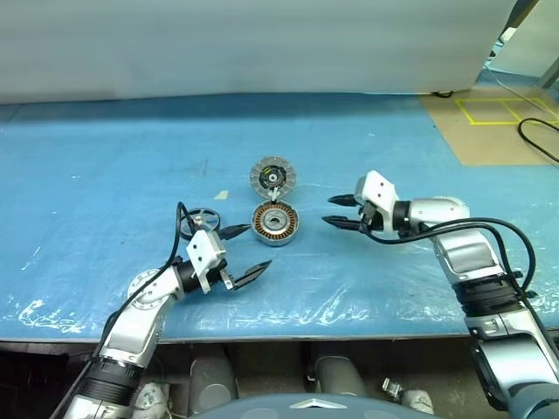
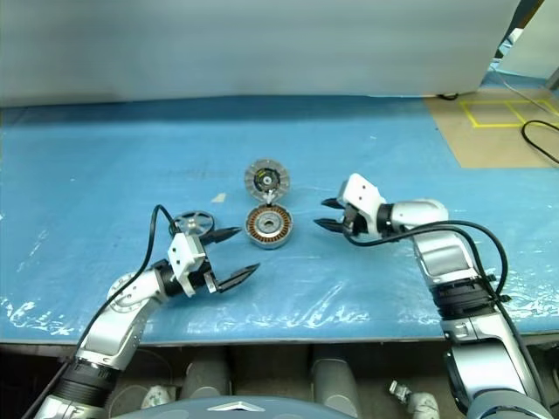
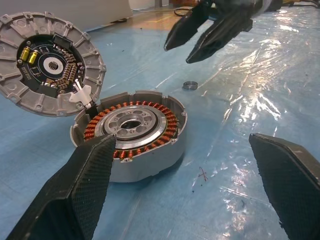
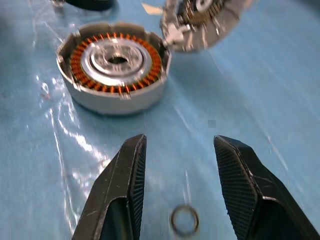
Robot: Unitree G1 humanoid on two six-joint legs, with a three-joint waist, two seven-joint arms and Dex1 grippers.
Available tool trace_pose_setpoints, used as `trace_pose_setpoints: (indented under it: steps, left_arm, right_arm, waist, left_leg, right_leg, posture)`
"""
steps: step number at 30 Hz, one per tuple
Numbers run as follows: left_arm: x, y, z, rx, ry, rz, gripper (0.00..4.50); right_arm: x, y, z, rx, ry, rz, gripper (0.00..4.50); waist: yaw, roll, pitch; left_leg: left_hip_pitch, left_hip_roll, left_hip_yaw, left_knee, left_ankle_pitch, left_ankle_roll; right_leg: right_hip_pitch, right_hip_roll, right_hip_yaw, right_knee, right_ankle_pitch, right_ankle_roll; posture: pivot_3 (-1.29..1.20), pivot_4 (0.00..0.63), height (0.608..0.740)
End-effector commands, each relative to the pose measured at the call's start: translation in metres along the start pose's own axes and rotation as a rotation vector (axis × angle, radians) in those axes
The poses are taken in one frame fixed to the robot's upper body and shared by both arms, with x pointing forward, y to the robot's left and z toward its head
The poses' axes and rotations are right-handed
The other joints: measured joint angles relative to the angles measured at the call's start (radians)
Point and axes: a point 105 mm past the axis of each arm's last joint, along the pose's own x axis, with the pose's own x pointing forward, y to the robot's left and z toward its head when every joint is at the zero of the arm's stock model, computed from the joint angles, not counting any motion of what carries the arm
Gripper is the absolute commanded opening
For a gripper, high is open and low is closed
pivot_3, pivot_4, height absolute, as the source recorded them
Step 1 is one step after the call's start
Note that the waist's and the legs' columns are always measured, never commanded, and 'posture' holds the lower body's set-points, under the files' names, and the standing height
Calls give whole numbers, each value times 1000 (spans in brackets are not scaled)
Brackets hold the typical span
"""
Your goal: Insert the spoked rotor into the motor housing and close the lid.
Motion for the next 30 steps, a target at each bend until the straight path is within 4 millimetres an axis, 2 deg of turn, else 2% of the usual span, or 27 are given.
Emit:
trace_pose_setpoints:
  steps: [1,3,13,30]
  left_arm:
    - [2,-1,7,23,-33,-14,4500]
    - [1,-1,6,20,-32,-13,4500]
    - [-1,-5,4,11,-24,-7,4500]
    - [-2,-4,4,13,-12,-13,4500]
  right_arm:
    - [-8,-10,-7,29,8,-74,2219]
    - [-8,-11,-15,49,37,-92,2219]
    - [3,-11,-32,127,78,-105,2219]
    - [2,1,-45,150,126,-64,2219]
  waist:
    - [-3,0,0]
    - [-4,0,0]
    - [-2,0,0]
    - [-1,0,0]
  left_leg:
    - [0,0,0,0,0,0]
    - [0,0,0,0,0,0]
    - [-1,0,0,0,0,1]
    - [0,0,0,-1,-1,2]
  right_leg:
    - [0,0,0,0,0,0]
    - [0,0,0,0,0,0]
    - [0,0,0,-1,0,0]
    - [0,0,0,-2,0,0]
  posture:
    - [0,150,740]
    - [0,150,740]
    - [0,150,740]
    - [0,150,740]
